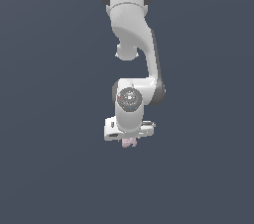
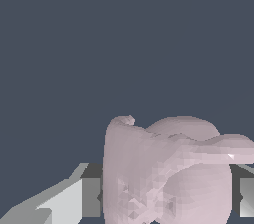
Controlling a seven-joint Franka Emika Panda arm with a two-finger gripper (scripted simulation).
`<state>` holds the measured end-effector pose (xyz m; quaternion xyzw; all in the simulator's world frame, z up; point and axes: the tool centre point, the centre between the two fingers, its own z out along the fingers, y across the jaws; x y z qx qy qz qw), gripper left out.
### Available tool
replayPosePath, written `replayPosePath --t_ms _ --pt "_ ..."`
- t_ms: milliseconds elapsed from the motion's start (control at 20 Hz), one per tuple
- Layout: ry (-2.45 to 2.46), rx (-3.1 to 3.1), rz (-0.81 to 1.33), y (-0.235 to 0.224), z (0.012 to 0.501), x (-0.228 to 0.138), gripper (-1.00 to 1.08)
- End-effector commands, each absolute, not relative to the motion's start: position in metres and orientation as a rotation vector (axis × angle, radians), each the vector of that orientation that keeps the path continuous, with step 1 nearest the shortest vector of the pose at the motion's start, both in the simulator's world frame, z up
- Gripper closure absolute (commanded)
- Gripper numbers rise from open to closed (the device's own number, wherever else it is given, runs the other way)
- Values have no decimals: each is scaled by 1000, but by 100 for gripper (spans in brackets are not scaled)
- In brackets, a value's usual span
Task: Pick up the object and move it to a goal position.
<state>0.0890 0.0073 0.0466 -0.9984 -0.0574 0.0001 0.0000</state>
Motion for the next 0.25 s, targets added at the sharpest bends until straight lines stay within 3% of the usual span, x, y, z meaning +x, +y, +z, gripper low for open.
replayPosePath --t_ms 0,200 --pt "-180 -3136 0 7 47 93 108" --pt "-180 -3136 0 7 47 95 108"
